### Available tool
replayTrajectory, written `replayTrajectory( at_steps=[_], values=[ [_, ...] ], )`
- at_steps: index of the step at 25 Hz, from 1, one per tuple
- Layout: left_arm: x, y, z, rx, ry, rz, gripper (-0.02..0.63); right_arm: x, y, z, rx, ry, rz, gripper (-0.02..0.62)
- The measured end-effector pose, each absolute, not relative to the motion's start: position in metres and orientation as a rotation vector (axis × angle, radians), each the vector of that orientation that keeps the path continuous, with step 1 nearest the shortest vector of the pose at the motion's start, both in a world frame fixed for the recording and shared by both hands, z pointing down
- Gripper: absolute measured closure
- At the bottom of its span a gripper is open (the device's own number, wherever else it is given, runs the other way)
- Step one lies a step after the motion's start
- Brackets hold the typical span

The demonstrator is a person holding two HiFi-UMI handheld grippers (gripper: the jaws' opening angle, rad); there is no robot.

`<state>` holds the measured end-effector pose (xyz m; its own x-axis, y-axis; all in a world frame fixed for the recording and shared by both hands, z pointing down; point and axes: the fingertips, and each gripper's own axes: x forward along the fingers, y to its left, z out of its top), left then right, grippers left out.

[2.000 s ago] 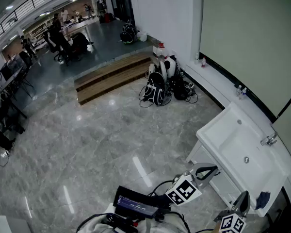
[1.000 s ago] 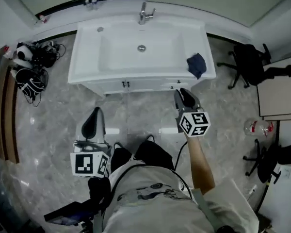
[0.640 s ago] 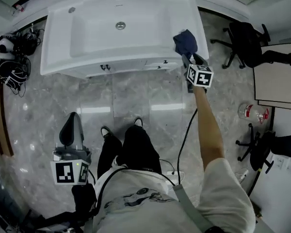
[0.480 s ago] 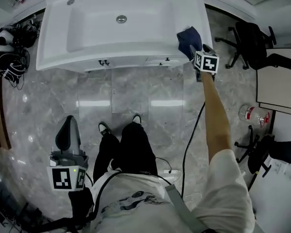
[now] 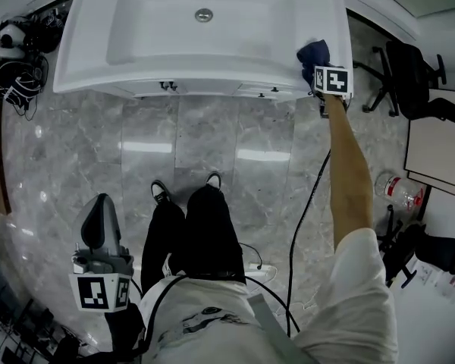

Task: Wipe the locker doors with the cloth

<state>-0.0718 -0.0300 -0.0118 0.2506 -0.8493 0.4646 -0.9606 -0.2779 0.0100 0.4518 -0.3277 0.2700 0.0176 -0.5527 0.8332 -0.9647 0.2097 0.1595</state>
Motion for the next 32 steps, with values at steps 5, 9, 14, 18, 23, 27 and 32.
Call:
replayTrajectory(
  at_steps=[5,9,14,18,23,27,32],
  values=[
    [-0.093,-0.021,-0.009,2.231,-1.689,0.48,0.604,0.401,-0.313,0.215,1.562,-1.842,0.455,0.525],
    [-0.122,-0.015,-0.004,2.225,-1.726,0.43,0.604,0.3,-0.274,0.143,1.61,-2.108,0.333,0.523],
    [-0.155,-0.013,0.034,2.237,-1.763,0.313,0.604,0.154,-0.2,0.115,1.521,-2.393,0.241,0.523],
    [-0.232,-0.002,0.108,2.131,-1.904,0.29,0.604,0.017,-0.162,0.166,1.352,-2.567,0.149,0.523],
    [-0.294,0.027,0.218,2.048,-2.012,0.192,0.604,-0.116,-0.141,0.263,1.136,-2.657,-0.053,0.523],
    [-0.316,0.034,0.308,2.041,-2.057,0.125,0.604,-0.184,-0.154,0.327,1.063,-2.681,-0.234,0.523],
    [-0.334,0.032,0.409,2.076,-2.092,0.036,0.604,-0.245,-0.19,0.395,1.067,-2.648,-0.457,0.523]
  ],
)
